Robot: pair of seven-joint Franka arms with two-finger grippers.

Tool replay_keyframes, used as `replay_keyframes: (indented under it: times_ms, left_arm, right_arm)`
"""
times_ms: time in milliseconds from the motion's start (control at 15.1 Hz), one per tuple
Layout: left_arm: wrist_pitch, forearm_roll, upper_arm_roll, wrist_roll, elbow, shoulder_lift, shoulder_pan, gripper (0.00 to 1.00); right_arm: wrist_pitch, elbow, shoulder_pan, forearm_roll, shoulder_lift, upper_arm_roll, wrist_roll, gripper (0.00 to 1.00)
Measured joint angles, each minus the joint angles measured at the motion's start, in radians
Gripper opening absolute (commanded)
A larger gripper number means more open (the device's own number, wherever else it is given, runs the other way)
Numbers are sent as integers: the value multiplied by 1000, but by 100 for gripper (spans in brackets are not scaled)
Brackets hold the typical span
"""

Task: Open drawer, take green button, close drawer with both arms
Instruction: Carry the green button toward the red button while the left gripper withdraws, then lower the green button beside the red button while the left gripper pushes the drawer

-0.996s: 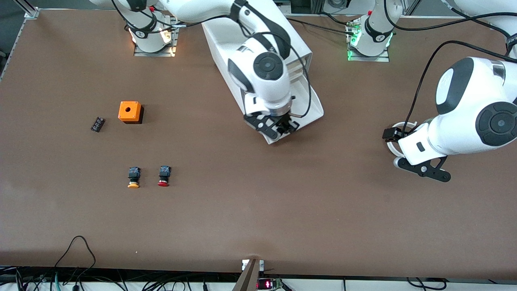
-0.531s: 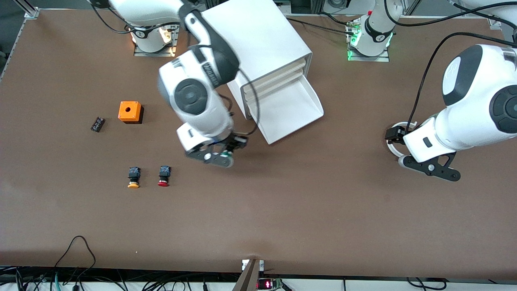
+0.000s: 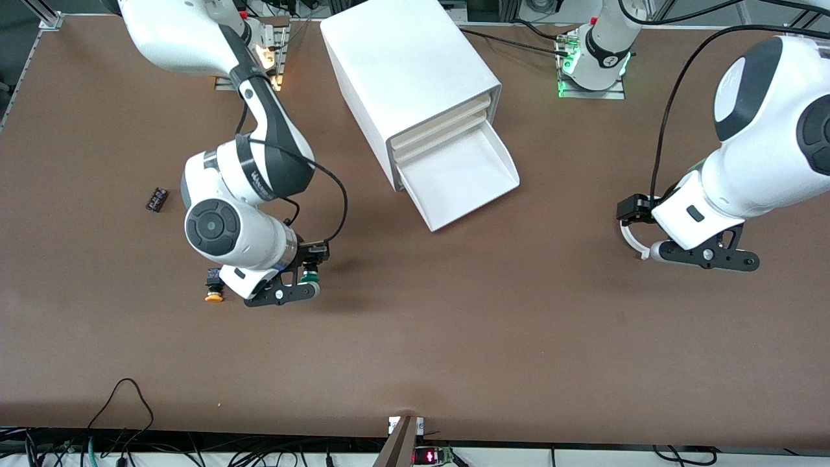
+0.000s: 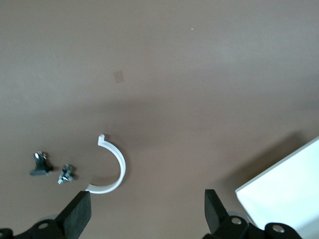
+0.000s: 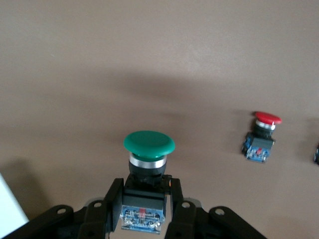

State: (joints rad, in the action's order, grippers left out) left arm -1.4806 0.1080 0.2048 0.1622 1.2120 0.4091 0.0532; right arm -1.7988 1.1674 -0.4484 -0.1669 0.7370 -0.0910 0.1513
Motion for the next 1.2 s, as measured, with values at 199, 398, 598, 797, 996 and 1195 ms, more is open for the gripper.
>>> replay_keyframes:
  times_ms: [199,398,598,797,996,1195]
  left_arm:
    - [-102,0,9,144,70,4,24,100]
    - [-263,0,43,318,199,8,40,100]
    - [-437,0,103,453,355,13,43,100]
    - [-667,0,163,595,542,20,48,100]
    - [-802,0,210,713,683,25,60,100]
    - [-845,0,219,759,741,44,104,100]
  right_arm:
    - [-100,98,18,0,14,0,-50,0]
    - [-195,170,42,0,23,0,-89,0]
    - [-278,232,53,0,32,0,-99,0]
    - [-320,257,53,0,46,2,-99,0]
    - [-331,259,53,0,58,2,-99,1]
    - [-350,259,54,0,69,2,-99,25]
